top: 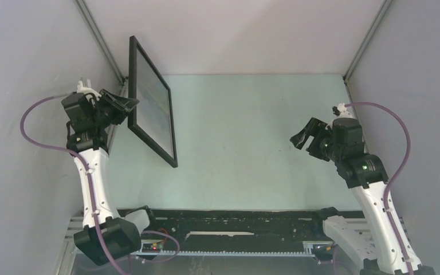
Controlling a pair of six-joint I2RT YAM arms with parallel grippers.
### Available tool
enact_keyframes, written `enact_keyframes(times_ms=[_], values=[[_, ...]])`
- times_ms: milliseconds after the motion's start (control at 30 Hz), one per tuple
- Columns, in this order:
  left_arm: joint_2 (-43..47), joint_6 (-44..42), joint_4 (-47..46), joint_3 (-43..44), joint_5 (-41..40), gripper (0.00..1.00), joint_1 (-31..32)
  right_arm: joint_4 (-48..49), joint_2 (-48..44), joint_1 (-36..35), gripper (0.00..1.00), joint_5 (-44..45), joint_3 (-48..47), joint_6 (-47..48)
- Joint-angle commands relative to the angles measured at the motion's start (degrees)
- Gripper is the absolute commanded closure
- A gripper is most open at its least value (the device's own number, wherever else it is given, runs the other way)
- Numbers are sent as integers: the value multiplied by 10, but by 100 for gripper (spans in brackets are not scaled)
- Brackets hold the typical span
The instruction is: Put the photo into the frame
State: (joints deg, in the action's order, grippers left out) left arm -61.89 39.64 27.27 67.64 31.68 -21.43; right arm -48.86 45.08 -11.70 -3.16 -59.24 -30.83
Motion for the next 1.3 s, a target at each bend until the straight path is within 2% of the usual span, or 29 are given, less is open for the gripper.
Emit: enact_keyframes(times_ms=[0, 233, 367, 533, 733, 1033, 1267], values=[[6, 13, 37, -27, -1, 100, -21, 42, 6, 2, 14, -24, 10, -7], [40, 33, 48, -55, -14, 100, -53, 54, 11, 1, 15, -38, 21, -11], [64, 92, -14, -106, -2, 100, -55, 60, 16, 0, 15, -46, 27, -15], [49, 134, -64, -138, 20, 100, -55, 72, 17, -7, 15, -51, 43, -24], [52, 154, -117, -207, 28, 100, -55, 75, 20, -17, 15, -45, 57, -28], [97, 160, -160, -314, -8, 100, -55, 80, 35, -38, 15, -34, 63, -36], [46, 166, -290, -381, -17, 100, -55, 87, 49, -65, 15, -17, 73, -43]])
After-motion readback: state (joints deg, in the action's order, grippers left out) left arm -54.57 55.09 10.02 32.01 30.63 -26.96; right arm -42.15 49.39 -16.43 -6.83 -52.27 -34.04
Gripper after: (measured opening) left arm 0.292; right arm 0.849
